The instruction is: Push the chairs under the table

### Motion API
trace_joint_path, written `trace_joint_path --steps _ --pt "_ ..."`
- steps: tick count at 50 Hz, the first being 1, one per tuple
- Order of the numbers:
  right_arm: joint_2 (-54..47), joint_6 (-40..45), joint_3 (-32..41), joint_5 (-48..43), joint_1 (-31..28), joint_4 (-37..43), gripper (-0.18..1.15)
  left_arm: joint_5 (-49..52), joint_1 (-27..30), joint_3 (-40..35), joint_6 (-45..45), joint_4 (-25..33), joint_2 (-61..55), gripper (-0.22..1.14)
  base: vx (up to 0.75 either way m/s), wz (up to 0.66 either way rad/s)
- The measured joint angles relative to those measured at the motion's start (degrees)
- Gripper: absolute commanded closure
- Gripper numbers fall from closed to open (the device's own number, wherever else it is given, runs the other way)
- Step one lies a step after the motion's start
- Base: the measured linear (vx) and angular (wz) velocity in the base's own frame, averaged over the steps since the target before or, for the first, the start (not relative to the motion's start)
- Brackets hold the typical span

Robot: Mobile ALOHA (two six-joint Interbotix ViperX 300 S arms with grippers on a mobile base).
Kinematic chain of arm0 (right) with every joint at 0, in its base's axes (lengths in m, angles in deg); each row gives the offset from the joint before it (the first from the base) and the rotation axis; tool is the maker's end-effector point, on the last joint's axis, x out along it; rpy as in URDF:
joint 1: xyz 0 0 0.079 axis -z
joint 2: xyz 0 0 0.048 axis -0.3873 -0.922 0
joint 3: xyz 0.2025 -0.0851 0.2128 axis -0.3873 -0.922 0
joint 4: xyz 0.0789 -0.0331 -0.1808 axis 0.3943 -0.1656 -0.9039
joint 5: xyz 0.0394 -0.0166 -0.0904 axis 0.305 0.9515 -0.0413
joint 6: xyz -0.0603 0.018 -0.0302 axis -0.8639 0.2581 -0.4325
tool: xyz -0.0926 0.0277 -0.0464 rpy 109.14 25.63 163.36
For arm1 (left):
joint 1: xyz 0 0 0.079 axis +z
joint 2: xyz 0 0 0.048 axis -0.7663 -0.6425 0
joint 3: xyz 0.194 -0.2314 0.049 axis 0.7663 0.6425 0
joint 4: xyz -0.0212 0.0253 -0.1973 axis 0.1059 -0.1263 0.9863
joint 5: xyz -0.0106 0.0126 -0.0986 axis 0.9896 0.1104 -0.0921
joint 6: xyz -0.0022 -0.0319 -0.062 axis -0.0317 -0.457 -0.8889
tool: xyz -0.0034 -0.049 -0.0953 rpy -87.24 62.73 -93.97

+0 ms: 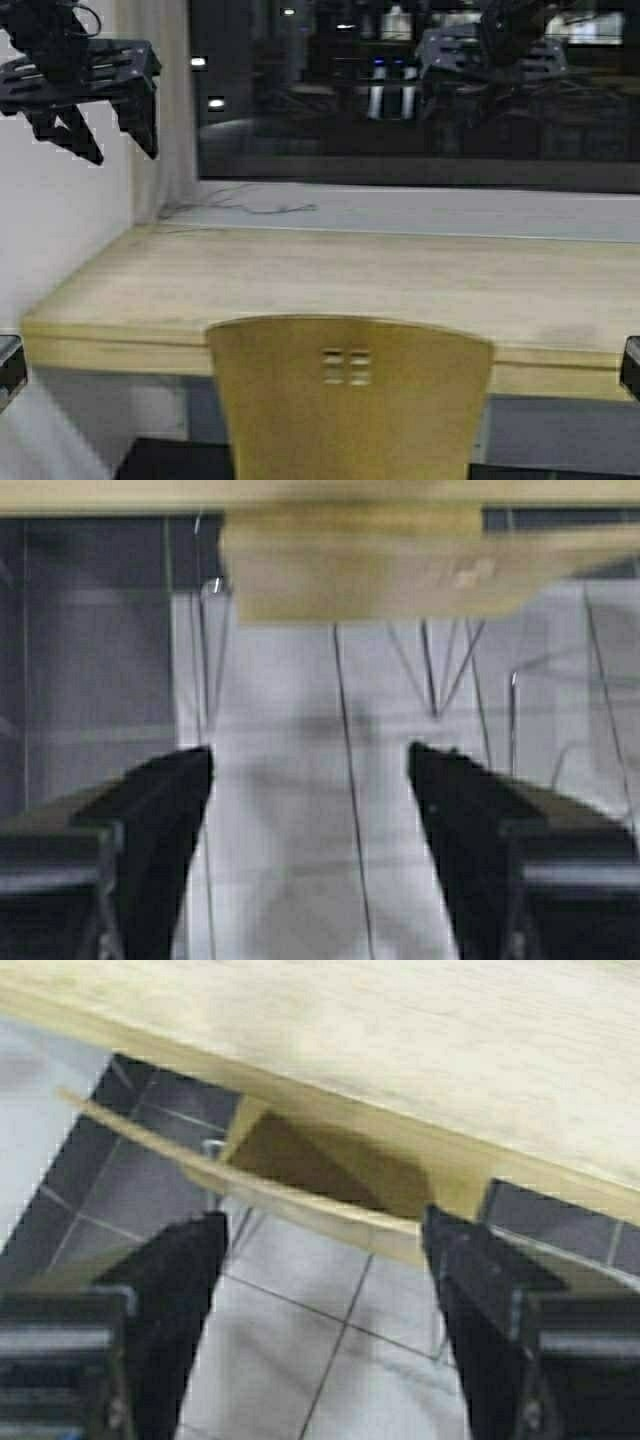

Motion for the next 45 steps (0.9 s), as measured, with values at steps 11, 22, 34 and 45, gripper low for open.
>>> trace_joint_path --steps 11,22,34,45 --pt "0.26 0.26 0.26 0.62 -0.62 0.00 0.04 -0.44 0.26 -0.88 0.35 -1.32 -2.02 -0.01 -0.23 0.36" --pt "0.26 1.32 0.79 2.02 -0.26 0.09 0.04 -1.23 0.18 -3.34 0.09 -1.58 -5.36 -0.01 -0.29 0.29" --pt "0.26 2.55 2.11 2.46 -0.26 0.18 0.04 -1.23 0.09 -3.60 0.09 -1.67 -5.36 -0.01 -0.31 0.19" --pt "-0.53 2.55 2.20 2.64 0.00 0.18 0.04 -1.23 -0.09 -3.69 -0.62 -1.58 -4.83 -0.01 -0.35 0.24"
